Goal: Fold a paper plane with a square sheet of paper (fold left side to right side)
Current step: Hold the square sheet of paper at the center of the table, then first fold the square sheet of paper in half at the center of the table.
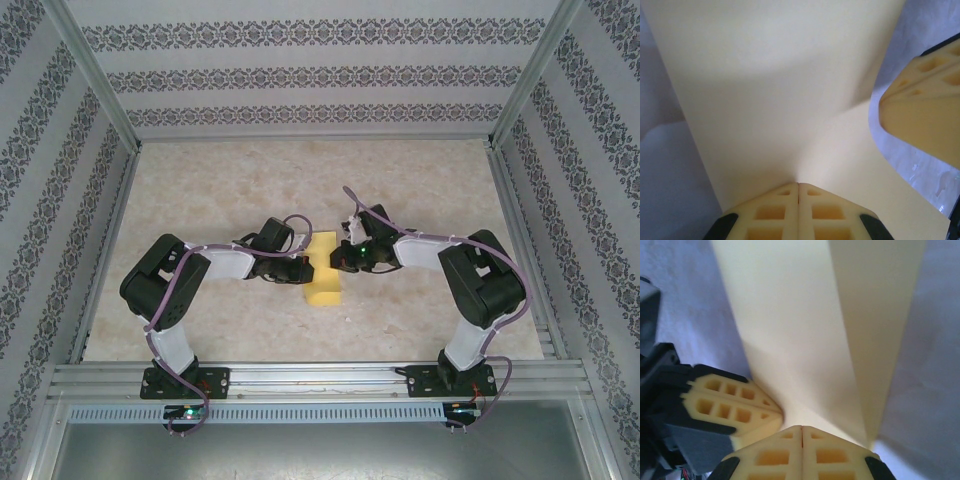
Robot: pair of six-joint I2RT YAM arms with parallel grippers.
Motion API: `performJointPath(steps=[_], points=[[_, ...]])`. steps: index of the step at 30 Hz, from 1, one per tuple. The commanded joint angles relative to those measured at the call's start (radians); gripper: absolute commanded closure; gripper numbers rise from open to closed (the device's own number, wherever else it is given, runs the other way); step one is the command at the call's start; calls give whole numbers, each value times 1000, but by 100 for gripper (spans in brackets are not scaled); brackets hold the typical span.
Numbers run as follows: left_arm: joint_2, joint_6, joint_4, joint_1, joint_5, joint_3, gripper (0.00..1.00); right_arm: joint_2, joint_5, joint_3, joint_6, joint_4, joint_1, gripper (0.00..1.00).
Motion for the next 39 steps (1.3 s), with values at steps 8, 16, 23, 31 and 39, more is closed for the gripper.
performJointPath(steps=[8,16,23,31,39], points=[[48,3,-43,-14,-49,-1,98,99,-19,94,64,96,57,100],[48,2,-50,-15,-48,1,98,163,22,109,62,97,63,100],[37,8,-74,-20,-43,-9,98,202,77,106,58,66,61,100],[-10,-9,-87,-33,-26,-84,97,225,128,86,76,35,39,100],[-75,-59,-69,-69,-24,-191,97,226,128,70,71,35,23,100]])
